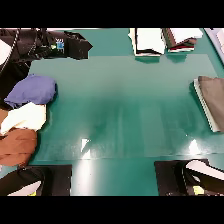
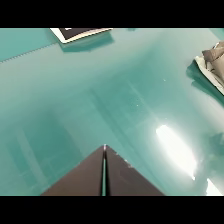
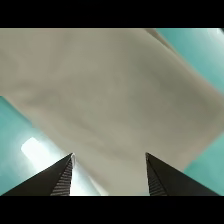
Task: Fold the shirts.
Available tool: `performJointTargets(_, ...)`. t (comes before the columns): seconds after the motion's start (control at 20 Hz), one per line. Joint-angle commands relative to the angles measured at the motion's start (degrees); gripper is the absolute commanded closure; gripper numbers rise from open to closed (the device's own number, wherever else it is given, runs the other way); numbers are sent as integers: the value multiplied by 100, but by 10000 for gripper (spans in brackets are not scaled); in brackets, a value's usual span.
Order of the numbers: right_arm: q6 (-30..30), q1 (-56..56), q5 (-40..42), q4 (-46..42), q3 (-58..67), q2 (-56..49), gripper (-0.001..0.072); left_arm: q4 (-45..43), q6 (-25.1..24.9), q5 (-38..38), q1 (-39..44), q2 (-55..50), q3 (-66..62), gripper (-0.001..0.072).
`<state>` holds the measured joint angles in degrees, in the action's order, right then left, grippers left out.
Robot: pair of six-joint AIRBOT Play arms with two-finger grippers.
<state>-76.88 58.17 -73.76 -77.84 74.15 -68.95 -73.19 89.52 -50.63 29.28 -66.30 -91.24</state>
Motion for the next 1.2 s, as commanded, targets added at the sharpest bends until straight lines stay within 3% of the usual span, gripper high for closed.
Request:
performJointTargets(0.0,0,-33,-81,339,-17,61,190,-4,-2,2,2,0,0,680)
performJointTargets(0.25,0,-1491,-173,2065,658,63,192,-4,2,13,2,0,0,680)
performJointTargets(0.6,4,-4780,-118,1954,765,61,228,-9,4,-214,2,7,0,681)
performJointTargets(0.75,11,-5838,-122,1714,765,61,551,-9,4,-168,2,7,0,680)
performJointTargets(0.8,50,-6129,-133,1598,765,61,696,-7,4,-166,2,7,0,680)
performJointTargets(1.15,46,-7029,-129,1329,765,61,694,-9,4,-166,2,7,0,680)
